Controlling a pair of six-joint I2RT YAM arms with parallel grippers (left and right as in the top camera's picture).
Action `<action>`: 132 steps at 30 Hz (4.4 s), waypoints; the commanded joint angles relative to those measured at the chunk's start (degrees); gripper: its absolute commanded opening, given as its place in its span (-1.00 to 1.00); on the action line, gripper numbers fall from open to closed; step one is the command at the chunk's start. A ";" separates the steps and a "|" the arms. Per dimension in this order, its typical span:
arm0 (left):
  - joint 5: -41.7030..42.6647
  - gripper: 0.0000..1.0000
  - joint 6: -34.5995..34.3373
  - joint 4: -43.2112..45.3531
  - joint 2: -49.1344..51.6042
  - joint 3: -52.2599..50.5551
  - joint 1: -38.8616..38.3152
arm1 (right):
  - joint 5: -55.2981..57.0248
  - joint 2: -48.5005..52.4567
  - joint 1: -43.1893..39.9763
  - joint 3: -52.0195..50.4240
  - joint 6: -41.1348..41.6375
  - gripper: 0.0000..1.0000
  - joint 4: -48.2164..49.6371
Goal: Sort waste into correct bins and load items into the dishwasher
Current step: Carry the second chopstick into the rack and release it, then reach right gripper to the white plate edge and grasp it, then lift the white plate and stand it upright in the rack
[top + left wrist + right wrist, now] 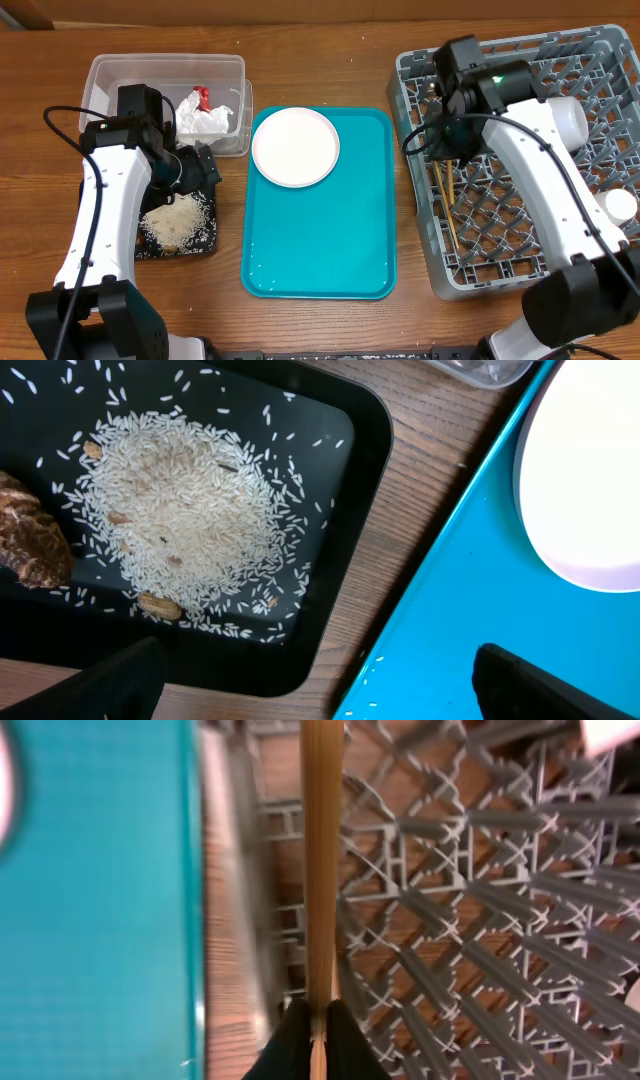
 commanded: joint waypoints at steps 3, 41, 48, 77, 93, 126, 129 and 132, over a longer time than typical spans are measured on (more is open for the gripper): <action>0.42 0.98 -0.94 0.04 0.31 0.13 0.15 | -0.85 1.11 -0.52 -6.58 -1.73 -0.92 3.21; 0.44 1.00 -0.94 0.04 0.31 0.13 0.15 | -21.20 19.32 13.03 2.21 9.62 0.18 27.43; 0.42 1.00 -0.94 0.04 0.31 0.13 0.15 | -21.09 25.22 13.44 2.21 9.60 0.16 27.02; 0.44 1.00 -0.94 -0.13 0.31 0.13 -0.15 | -12.04 21.24 10.03 6.71 12.81 -0.92 9.03; 0.42 1.00 -0.94 0.09 0.31 0.13 -0.57 | 42.60 0.26 9.92 16.87 8.85 -0.92 8.13; 0.42 1.00 -0.96 0.31 0.31 0.13 -0.55 | 41.22 1.09 0.46 -7.63 21.11 -0.92 19.32; 0.42 1.00 -0.96 0.24 0.31 0.13 -0.55 | 40.72 1.07 0.92 -7.37 21.09 -0.84 18.12; 0.44 1.00 -0.96 0.28 0.31 0.13 -0.61 | 40.13 0.33 1.97 -5.73 21.11 -0.17 15.17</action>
